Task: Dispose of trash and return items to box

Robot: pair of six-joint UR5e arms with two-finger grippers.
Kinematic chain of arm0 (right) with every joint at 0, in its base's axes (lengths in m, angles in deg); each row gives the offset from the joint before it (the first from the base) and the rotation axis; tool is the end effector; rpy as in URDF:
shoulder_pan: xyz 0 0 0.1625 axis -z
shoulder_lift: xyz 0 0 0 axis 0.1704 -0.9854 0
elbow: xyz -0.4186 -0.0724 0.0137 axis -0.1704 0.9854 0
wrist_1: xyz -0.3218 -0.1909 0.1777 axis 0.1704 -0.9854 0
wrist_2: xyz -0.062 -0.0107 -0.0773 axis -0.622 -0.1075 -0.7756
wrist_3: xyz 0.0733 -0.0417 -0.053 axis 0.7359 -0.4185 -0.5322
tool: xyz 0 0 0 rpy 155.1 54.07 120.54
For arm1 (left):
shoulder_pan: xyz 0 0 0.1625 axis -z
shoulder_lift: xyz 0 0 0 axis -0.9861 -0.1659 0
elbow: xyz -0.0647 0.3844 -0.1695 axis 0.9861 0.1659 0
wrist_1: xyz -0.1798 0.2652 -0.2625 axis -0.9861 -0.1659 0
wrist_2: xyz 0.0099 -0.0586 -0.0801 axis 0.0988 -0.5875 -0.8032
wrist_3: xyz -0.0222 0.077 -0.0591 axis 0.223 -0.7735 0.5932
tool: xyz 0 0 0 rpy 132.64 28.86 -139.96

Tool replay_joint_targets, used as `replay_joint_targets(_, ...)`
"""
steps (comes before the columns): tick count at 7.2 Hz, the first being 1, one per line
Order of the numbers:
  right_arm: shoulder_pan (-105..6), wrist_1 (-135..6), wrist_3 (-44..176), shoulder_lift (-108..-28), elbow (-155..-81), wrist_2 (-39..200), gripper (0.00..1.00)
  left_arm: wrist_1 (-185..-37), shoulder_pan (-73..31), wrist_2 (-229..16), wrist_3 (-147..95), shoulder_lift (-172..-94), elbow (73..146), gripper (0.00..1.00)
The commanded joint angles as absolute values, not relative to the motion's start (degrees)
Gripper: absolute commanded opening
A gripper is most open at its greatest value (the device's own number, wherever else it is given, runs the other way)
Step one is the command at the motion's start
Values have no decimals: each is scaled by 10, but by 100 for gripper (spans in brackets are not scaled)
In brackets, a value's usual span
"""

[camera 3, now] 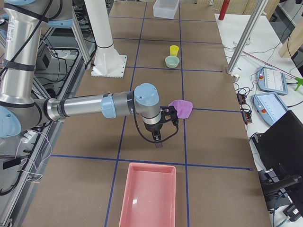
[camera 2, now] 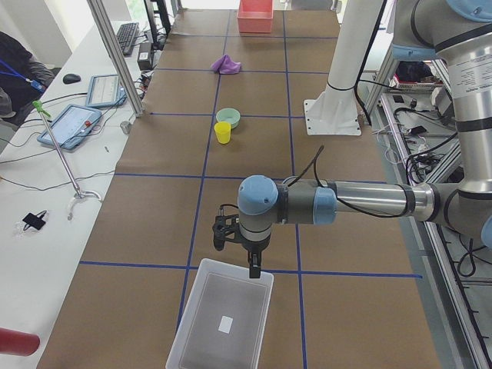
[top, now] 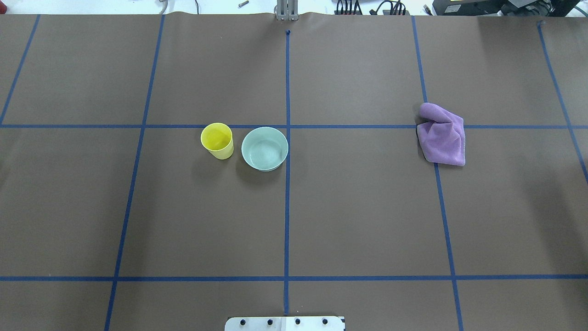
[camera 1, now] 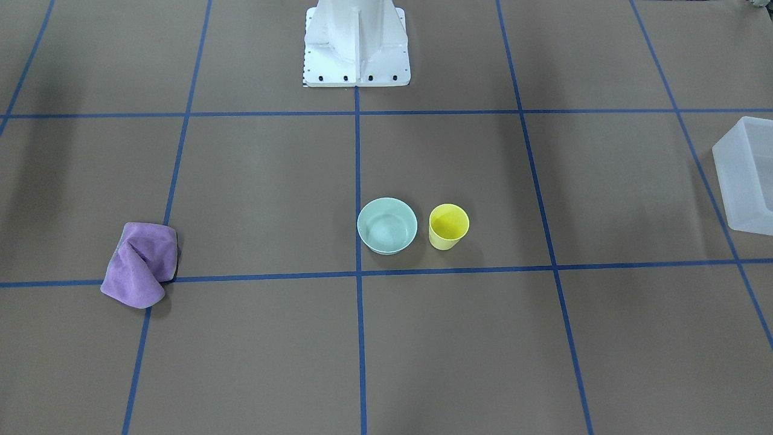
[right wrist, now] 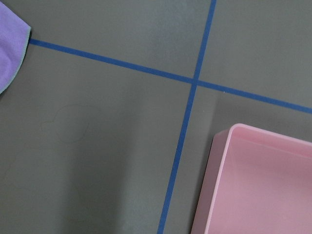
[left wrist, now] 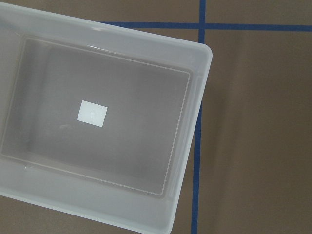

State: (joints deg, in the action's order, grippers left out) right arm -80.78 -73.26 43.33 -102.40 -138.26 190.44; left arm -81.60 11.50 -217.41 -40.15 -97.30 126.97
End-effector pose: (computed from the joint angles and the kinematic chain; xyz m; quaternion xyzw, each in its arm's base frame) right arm 0.0694 -0.3960 0.5613 0.1300 -0.3568 -0.0870 0.9210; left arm -0.0784 -0.3697 0.6297 -0.0012 0.3638 -0.0228 0.9312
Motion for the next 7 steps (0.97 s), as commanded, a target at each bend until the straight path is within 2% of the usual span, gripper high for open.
replay_joint_targets(1, -808, -716, 439, -1025, -1364, 1913, 100, -817, 115, -2175, -398, -980, 1275, 98)
replay_joint_targets(3, -809, -713, 435, -1033, -1343, 1915, 100, -825, 116, -2187, -400, -992, 1314, 98)
replay_joint_targets(6, -809, -705, 427, -1031, -1342, 1939, 100, -944, 115, -2199, -399, -1006, 1323, 98)
replay_joint_targets(7, -809, -661, 435, -1028, -1342, 1942, 100, -955, 113, -2203, -398, -1018, 1311, 98)
